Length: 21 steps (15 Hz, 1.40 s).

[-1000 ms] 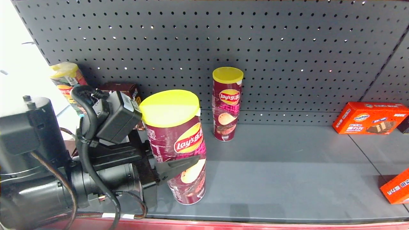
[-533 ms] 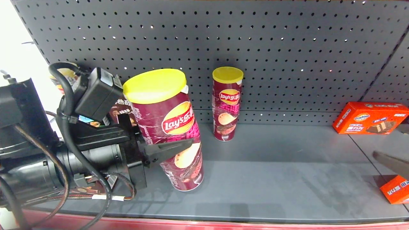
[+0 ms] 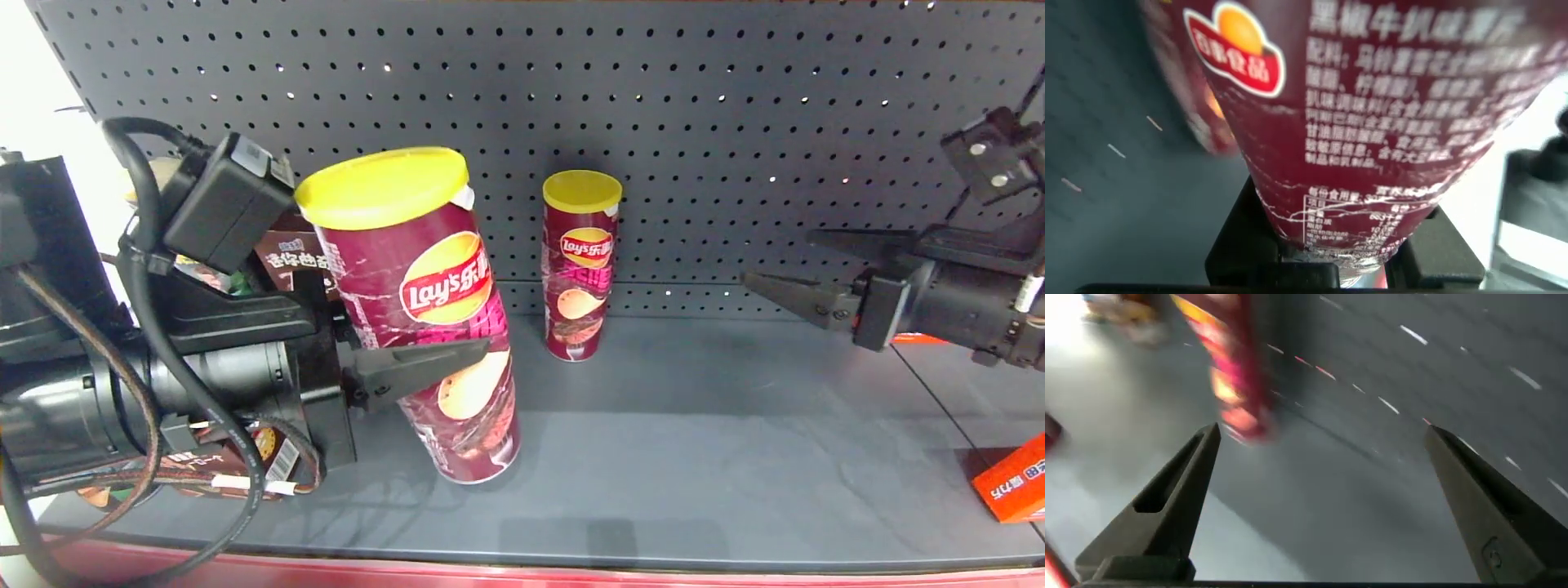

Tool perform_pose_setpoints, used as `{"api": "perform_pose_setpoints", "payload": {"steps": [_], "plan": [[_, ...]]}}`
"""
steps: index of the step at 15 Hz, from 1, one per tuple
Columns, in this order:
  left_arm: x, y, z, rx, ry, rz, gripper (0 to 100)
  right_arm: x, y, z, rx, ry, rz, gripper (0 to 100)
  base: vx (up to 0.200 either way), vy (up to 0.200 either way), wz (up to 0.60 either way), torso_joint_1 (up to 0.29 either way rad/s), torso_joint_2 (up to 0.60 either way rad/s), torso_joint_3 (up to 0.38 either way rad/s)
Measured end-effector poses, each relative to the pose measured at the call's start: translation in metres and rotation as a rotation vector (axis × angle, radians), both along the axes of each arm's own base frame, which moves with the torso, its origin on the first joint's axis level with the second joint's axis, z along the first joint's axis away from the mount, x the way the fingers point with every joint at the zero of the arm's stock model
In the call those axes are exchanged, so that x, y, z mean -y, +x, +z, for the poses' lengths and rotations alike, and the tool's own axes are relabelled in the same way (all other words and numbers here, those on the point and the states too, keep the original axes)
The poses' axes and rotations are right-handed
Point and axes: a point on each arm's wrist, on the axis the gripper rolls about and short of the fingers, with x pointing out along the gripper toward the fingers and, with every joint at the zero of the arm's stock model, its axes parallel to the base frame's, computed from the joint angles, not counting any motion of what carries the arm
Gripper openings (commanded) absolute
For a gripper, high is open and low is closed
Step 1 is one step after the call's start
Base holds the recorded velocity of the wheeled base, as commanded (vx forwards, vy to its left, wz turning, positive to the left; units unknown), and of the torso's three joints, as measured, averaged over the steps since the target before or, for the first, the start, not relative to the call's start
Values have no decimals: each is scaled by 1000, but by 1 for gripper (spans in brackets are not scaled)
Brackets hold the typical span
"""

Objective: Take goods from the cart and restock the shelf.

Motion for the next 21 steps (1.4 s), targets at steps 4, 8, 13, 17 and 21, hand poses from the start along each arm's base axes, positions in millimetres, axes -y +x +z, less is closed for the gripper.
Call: {"api": "perform_pose_setpoints", "payload": {"steps": [4,8,13,17,21], "plan": [[-1,5,13,10,-9,-2,0,-23,37,1,104,7,324,100,0,0,0,0,0,0],[1,9,12,6,-6,1,0,-37,70,-9,121,3,465,100,0,0,0,0,0,0],[2,12,11,0,-7,-17,0,-50,106,-13,133,4,526,100,0,0,0,0,0,0],[-1,14,10,-1,-7,-3,0,-60,123,-31,91,0,587,100,0,0,0,0,0,0],[-2,15,9,-3,-6,1,0,-69,135,-50,47,-3,602,100,0,0,0,0,0,0]]}}
